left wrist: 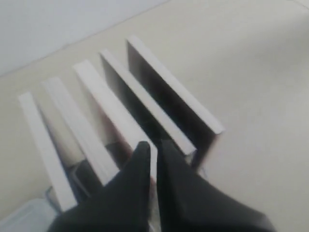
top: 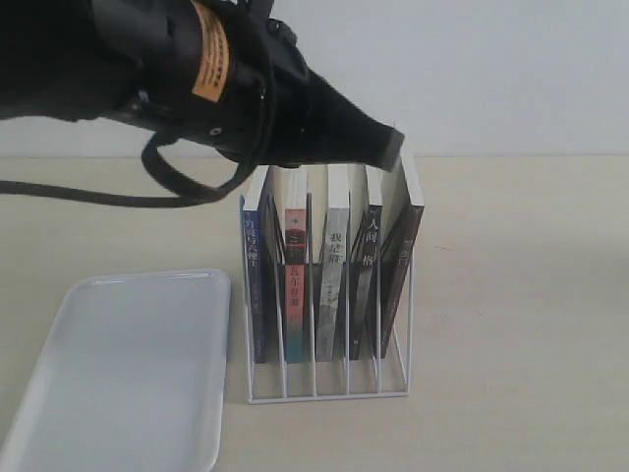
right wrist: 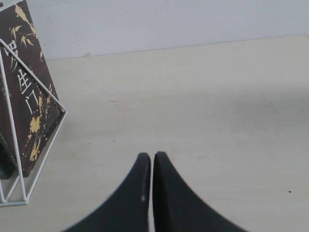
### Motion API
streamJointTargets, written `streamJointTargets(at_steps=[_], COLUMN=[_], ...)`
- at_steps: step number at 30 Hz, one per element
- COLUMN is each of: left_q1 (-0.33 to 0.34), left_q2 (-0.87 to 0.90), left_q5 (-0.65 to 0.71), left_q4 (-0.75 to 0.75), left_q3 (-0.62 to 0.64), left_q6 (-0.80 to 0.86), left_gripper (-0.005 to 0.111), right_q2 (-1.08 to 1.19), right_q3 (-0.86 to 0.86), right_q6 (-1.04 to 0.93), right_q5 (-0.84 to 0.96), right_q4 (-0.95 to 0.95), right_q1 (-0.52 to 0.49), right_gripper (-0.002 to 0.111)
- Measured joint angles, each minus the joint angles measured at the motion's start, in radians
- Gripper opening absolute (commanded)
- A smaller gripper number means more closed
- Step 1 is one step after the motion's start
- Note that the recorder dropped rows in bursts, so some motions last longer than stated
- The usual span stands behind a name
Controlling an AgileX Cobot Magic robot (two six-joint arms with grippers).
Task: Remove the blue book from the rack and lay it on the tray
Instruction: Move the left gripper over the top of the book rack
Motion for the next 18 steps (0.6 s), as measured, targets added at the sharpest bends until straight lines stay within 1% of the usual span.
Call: streamJointTargets(at_steps=[3,4,6,11,15,18], left_q1=[-0.012,-0.014,-0.015,-0.028,-0.041,-0.042], left_q2=[0.015,0.015,0.017,0.017,0.017,0.032], left_q5=[0.051,0.052,0.051,-0.001,-0.033,-0.033], left_q4=[0.220,0.265,0.314,0.321,0.320,0.320], left_q3=[0.000,0.000,0.000,0.000,0.000,-0.004], left_q6=[-0.233,-0.303,-0.382,-0.438,-0.437,-0.422], left_gripper=[0.004,0.004,0.004,0.004,0.004,0.004], right_q2=[0.000,0.000,0.000,0.000,0.000,0.000], right_q3=[0.000,0.000,0.000,0.000,0.000,0.000], right_q6=[0.000,0.000,0.000,0.000,0.000,0.000], right_q5=[0.000,0.000,0.000,0.000,0.000,0.000], right_q4=[0.000,0.000,0.000,0.000,0.000,0.000], right_q1=[0.000,0.000,0.000,0.000,0.000,0.000], right_gripper=[0.001,0.001,0.001,0.001,0.001,0.001])
